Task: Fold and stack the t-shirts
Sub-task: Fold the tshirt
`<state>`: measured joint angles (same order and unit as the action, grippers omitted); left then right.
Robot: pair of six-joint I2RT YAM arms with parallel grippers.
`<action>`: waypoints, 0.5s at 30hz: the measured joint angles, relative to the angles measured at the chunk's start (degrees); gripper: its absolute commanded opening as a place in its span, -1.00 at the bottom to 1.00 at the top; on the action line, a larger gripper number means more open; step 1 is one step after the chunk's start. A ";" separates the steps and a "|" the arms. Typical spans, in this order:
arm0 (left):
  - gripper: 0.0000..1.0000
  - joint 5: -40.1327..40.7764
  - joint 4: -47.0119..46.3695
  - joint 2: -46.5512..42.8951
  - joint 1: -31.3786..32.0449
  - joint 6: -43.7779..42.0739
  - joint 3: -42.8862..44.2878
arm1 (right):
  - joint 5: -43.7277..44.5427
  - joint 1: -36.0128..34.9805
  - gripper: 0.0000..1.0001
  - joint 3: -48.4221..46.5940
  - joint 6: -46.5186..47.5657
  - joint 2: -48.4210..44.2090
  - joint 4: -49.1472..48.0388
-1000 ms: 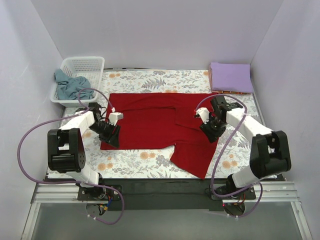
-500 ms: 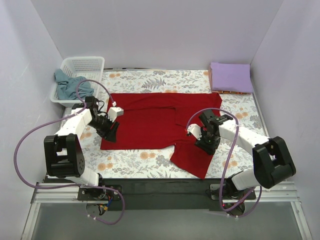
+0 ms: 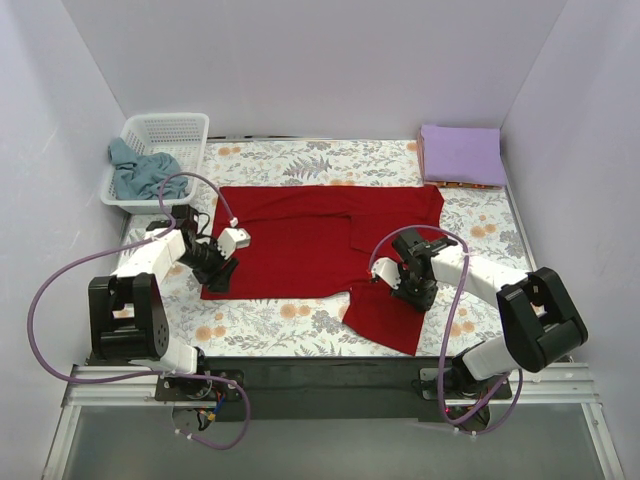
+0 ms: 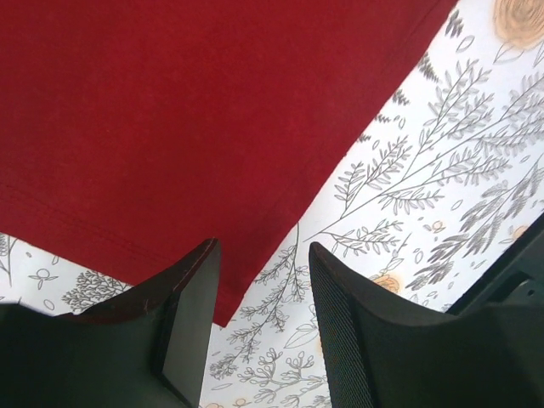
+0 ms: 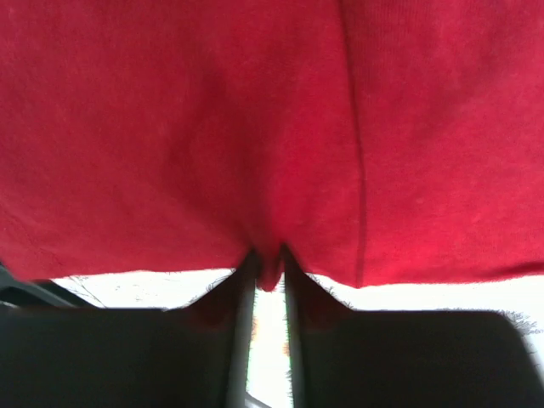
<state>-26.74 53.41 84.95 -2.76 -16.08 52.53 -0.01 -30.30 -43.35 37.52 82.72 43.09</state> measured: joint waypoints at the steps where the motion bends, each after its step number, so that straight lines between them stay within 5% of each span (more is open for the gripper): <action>1: -0.12 0.02 -0.26 -0.04 -0.17 -1.11 -0.63 | 0.39 0.00 -0.91 -0.04 -0.24 0.17 -0.28; 15: -0.19 0.87 0.04 -3.32 -2.80 -26.43 -6.16 | 1.51 -0.11 -0.97 2.67 -1.29 -3.63 -1.22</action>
<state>-25.87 53.45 81.62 -5.56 -42.50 46.37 1.50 -30.41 -40.69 36.23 79.09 41.87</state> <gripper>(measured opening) 0.406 0.022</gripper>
